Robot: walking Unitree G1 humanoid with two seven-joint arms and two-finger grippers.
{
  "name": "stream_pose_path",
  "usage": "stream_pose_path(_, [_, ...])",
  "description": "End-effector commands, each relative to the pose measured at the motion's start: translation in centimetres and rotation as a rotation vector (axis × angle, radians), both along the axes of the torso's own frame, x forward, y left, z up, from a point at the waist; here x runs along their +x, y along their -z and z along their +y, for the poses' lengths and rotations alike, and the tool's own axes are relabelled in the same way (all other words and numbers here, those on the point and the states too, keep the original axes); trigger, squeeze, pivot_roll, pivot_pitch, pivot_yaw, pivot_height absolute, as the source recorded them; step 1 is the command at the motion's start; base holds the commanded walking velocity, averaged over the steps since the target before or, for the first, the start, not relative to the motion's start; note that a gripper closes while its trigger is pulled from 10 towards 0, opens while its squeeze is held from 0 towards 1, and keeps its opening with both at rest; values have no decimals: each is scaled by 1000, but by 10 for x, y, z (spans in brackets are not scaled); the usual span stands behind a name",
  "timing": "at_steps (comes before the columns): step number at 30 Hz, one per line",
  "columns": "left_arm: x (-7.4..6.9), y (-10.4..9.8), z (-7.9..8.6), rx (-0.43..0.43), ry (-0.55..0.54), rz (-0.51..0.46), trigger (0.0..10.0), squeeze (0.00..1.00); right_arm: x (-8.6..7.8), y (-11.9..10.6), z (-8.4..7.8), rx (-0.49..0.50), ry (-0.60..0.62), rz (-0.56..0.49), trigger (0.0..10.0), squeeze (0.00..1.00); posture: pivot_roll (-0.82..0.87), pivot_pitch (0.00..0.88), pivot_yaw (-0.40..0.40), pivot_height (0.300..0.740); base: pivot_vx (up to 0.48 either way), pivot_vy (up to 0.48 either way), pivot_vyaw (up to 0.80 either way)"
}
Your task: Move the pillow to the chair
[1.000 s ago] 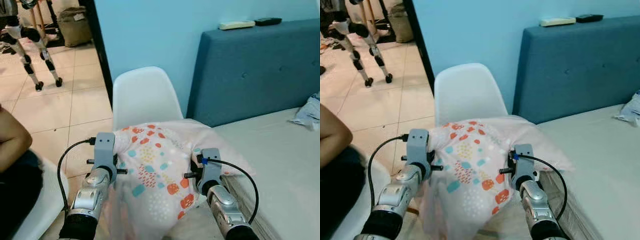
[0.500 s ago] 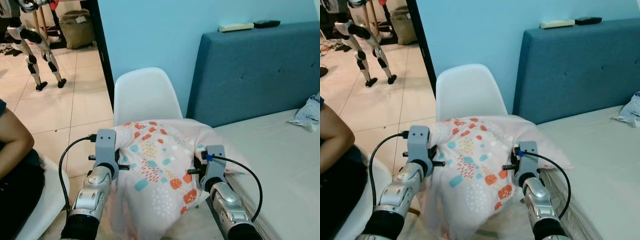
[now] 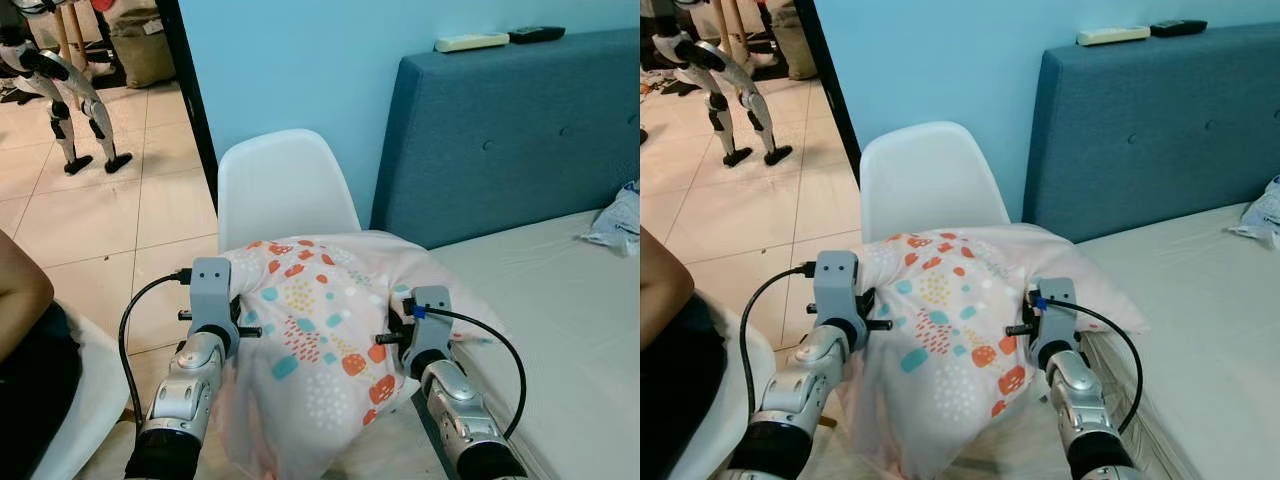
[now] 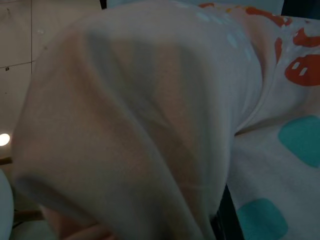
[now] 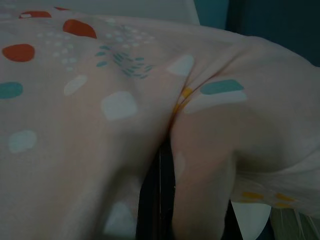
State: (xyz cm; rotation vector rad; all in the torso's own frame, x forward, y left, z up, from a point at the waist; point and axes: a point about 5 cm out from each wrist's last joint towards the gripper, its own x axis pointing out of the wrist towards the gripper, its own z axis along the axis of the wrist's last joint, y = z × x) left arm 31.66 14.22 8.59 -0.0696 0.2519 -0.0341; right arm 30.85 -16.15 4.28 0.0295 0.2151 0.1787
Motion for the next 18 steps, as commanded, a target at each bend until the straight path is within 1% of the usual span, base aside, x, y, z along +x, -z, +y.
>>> stream_pose_path(1, [1, -4, 2, 13, -9, -28, 10000, 0, 6, -10, 12, -3, -54, -52, 10000, 0, 13, 72, 22, 740, 0, 0, 0])
stream_pose_path(3, [2, -4, 3, 42, -19, -37, 10000, 0, 7, -11, 13, -5, -56, -54, 10000, 0, 14, 72, 22, 740, 0, 0, 0])
stream_pose_path(9, [5, -6, 6, 55, -23, -50, 10000, 0, 13, -18, 15, -11, -54, -75, 10000, 0, 18, 75, 20, 740, 0, 0, 0])
stream_pose_path(13, [10, -10, 7, 75, -17, -66, 10000, 0, 19, -22, 17, -4, -53, -64, 10000, 0, 18, 78, 20, 732, 0, 0, 0])
stream_pose_path(14, [16, -14, 8, 91, -16, -75, 10000, 0, 24, -26, 21, -3, -66, -71, 10000, 0, 16, 83, 23, 722, 0, 0, 0])
stream_pose_path(18, [20, -17, 9, 102, -20, -84, 10000, 0, 28, -31, 25, -6, -78, -80, 10000, 0, 15, 85, 24, 712, 0, 0, 0])
